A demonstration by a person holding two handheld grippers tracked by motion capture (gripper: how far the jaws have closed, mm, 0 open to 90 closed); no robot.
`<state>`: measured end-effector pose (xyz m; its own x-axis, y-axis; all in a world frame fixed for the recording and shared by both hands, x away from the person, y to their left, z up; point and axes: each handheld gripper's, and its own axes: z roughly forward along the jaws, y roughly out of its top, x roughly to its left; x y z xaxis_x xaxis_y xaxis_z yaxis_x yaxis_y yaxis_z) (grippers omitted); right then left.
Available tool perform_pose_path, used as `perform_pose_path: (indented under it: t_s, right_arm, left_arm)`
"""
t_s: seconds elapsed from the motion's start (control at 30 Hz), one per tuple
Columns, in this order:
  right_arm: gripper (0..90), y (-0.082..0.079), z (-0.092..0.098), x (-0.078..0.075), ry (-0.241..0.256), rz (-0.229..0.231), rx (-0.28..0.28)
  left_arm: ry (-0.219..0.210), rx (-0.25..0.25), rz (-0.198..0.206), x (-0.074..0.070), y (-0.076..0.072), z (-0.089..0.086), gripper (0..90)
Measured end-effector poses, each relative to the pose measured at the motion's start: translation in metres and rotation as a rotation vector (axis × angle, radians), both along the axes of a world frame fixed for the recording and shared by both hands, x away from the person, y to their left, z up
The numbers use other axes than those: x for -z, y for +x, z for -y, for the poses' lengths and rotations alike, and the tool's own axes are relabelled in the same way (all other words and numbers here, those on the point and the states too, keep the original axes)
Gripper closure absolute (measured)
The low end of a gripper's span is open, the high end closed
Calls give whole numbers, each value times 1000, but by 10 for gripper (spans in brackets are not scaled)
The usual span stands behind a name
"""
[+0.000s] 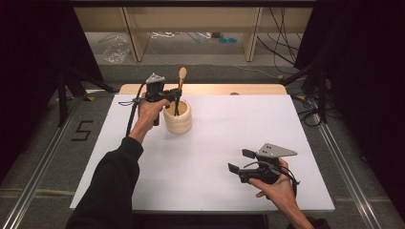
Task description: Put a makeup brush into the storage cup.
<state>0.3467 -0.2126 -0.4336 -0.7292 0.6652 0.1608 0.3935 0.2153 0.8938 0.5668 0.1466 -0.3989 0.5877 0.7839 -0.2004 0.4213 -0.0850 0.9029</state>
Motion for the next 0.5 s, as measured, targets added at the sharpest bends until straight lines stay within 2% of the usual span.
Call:
perform_pose_path:
  t_s: [0.07,0.23,0.5]
  right_arm:
    - [221,0,0,0,0,0,0]
    - [221,0,0,0,0,-4,-1]
    - [221,0,0,0,0,-3,-1]
  left_arm:
    - [-9,0,-8,4,0,0,787]
    - [3,10,-9,10,0,1,787]
    - [14,26,-35,19,-3,-1,786]
